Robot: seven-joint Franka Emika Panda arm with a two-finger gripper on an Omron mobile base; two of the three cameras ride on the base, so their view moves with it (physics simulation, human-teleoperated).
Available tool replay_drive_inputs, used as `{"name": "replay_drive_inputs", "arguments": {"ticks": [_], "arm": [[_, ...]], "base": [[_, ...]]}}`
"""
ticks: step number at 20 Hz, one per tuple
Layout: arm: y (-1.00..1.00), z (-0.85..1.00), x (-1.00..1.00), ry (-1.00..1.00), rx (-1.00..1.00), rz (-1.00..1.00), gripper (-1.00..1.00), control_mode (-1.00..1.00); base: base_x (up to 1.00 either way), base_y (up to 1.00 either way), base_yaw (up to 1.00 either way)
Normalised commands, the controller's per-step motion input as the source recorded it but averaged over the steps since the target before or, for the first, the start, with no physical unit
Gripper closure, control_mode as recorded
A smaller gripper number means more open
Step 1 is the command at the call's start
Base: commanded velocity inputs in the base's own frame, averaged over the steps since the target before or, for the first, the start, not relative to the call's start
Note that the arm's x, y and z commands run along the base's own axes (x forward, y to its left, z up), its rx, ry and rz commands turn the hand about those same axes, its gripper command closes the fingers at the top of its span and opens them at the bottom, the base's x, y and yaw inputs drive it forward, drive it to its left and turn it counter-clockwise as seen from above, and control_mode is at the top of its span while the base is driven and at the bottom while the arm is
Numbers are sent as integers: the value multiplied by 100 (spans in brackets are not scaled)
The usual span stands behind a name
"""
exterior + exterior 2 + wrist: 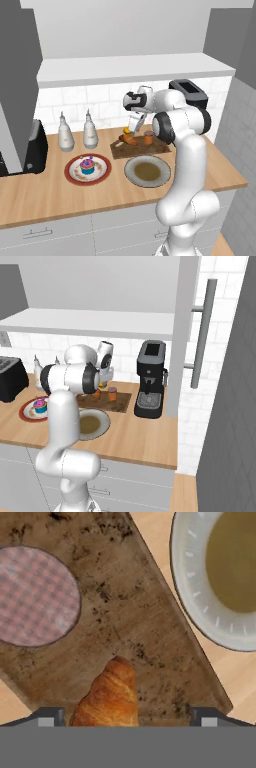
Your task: From the different types of pastries on the counter, select a croissant and place it on the cutting board. Then retrieve a jar of jam from the cabinet and place it alongside the croissant on the cutting board.
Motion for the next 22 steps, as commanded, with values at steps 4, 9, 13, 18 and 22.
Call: {"name": "replay_drive_inputs", "arguments": {"ticks": [4,9,13,18,22], "arm": [[30,43,-70,2,0,-5,-100,-100],[38,9,-72,2,0,-3,-100,-100],[33,-6,-87,0,-1,-6,-100,-100],[25,0,-100,-4,-1,-7,-100,-100],[27,11,-100,-15,-2,-10,-100,-100]], "base": [[0,0,0],[0,0,0],[0,0,0],[0,0,0],[0,0,0]]}}
